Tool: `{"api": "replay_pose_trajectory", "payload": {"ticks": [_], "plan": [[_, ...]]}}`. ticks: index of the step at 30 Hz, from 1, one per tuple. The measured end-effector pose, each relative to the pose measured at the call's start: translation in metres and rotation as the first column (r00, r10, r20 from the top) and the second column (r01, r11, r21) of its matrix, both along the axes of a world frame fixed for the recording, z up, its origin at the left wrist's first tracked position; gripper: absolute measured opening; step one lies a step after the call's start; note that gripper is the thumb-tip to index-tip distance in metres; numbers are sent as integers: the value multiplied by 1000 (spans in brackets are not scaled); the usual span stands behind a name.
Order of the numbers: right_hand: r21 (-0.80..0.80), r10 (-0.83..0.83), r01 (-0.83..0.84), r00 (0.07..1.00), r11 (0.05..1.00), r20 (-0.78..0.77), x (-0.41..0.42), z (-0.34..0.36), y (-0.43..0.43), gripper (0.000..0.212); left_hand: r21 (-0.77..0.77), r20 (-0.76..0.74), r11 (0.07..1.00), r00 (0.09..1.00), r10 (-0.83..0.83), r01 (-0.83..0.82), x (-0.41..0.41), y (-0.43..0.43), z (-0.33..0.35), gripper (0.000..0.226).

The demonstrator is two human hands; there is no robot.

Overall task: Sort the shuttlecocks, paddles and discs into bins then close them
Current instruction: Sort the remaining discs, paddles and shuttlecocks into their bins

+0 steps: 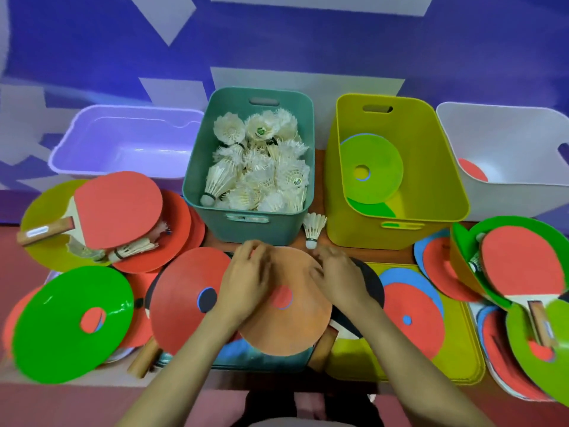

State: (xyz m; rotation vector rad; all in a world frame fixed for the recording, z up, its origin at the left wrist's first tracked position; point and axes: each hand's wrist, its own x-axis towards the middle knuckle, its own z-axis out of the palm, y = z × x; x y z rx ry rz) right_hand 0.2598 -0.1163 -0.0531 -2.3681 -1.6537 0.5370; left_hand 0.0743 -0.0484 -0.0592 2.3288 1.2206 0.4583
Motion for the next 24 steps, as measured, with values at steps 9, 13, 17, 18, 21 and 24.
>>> {"api": "replay_pose_trajectory", "payload": {"ticks": [9,13,17,18,21,24], "plan": [[6,-146,152,954,988,-262,31,12,-13,7,-81,48,992,994,99,-95,17,-19,-2,47],[122,-129,171,948,978,-292,66,32,-32,7,-193,112,961,969,221,-197,38,-29,3,32],[267,-86,166,954,949,-287,90,47,-51,5,-203,221,950,934,280,-236,61,-45,24,10],[310,-67,155,958,938,-279,95,49,-56,9,-204,253,948,922,294,-247,66,-49,30,9],[444,1,90,980,892,-200,109,60,-69,15,-236,338,933,878,340,-270,75,-59,49,11],[594,57,50,986,803,-160,123,79,-75,18,-238,415,920,824,386,-311,83,-64,67,14]]}}
